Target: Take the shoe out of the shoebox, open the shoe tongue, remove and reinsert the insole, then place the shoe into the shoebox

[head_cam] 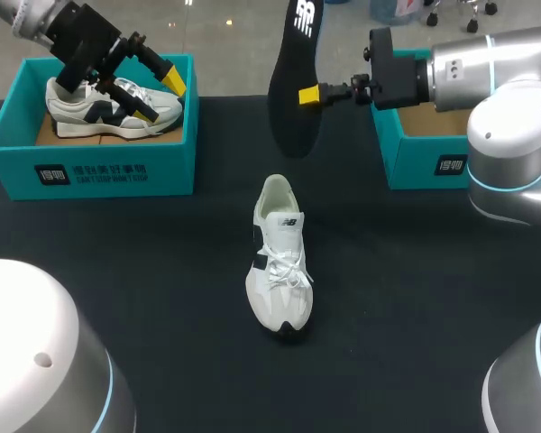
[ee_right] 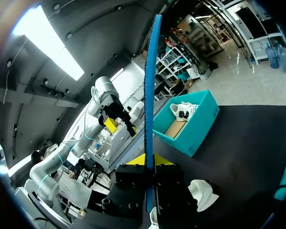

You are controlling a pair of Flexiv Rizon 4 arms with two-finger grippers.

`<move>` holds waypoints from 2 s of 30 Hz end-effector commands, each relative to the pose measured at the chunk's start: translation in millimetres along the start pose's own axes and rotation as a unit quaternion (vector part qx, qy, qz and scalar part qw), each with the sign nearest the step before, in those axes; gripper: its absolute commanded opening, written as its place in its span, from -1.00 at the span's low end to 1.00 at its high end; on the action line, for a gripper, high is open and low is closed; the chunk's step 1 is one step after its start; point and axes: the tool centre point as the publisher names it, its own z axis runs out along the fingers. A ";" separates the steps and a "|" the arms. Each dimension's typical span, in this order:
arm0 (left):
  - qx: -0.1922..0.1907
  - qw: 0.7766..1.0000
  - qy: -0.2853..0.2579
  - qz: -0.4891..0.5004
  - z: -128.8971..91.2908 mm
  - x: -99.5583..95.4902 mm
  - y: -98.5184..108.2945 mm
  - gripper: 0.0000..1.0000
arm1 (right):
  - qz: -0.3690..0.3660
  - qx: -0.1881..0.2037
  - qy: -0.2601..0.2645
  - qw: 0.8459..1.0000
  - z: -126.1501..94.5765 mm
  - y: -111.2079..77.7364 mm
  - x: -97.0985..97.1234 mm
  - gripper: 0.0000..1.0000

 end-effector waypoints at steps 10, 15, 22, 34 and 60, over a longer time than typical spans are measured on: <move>0.000 1.000 0.001 0.000 -0.7 0.0 -0.8 1.00 | -0.082 -0.014 -0.071 0.994 19.5 -13.7 -33.3 -1.00; 0.000 1.000 0.001 0.000 -0.7 0.0 -0.8 1.00 | -0.124 -0.005 -0.067 0.990 22.5 -20.9 -51.3 -1.00; 0.000 1.000 0.001 0.000 -0.7 0.0 -0.8 1.00 | -0.140 0.022 -0.063 0.988 29.7 -29.7 -75.7 -1.00; 0.000 1.000 0.001 0.000 -0.7 0.0 -0.8 1.00 | -0.141 0.028 -0.064 0.988 30.9 -32.7 -78.6 -1.00; 0.000 1.000 0.001 0.000 -0.7 0.0 -0.8 1.00 | -0.244 0.015 -0.060 0.968 62.5 -61.4 -66.8 -1.00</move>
